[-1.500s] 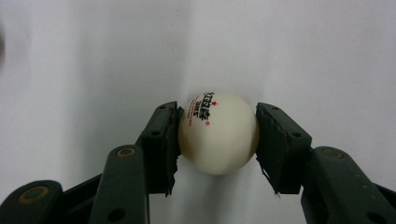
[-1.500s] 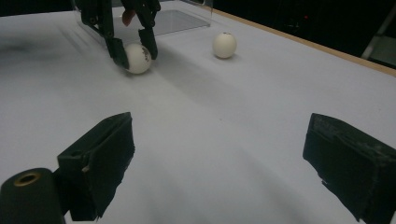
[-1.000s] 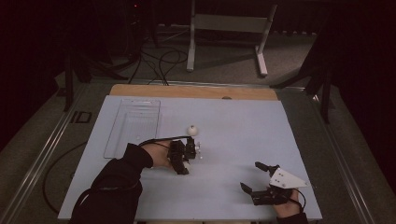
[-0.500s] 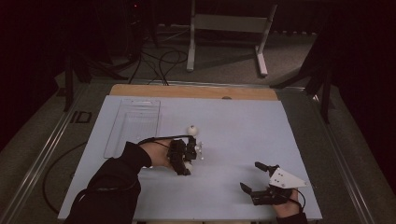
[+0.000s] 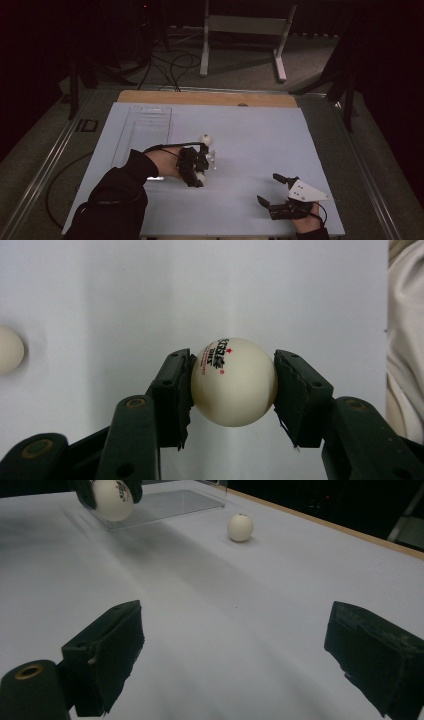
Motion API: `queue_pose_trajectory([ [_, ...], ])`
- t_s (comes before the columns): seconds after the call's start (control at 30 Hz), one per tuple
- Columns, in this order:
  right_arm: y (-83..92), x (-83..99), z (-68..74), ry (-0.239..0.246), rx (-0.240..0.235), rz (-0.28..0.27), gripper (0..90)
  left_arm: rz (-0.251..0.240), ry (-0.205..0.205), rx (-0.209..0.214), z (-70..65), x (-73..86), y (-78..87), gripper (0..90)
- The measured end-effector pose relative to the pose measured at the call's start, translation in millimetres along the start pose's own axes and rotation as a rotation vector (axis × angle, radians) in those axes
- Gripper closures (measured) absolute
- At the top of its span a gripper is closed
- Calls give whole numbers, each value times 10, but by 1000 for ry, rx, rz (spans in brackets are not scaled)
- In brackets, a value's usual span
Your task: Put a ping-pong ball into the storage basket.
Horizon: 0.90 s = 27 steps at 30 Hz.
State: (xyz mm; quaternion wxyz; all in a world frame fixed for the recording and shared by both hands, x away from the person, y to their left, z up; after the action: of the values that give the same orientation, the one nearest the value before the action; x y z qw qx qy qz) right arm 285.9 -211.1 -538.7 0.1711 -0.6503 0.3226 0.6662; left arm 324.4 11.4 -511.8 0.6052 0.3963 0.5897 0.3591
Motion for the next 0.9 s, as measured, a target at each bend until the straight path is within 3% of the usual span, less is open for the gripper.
queue_pose_trajectory([
  [0.9, -4, 1, 14, 2, -3, 4, 87, -33, -12, -19, -20, -73, 413, 524],
])
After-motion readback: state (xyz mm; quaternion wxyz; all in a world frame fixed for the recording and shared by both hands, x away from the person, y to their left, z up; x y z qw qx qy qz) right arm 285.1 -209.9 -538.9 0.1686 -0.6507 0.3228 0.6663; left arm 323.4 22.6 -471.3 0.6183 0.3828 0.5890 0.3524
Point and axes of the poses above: each handheld gripper's, and its own axes: y roughly backward along the jaws, x roughly out of its underside, z roughly to its left, the point moved 10 cm from there along -y, roughly forward along the jaws, and after that the axes turned 10 degrees about -z, right-handed, at the moved point
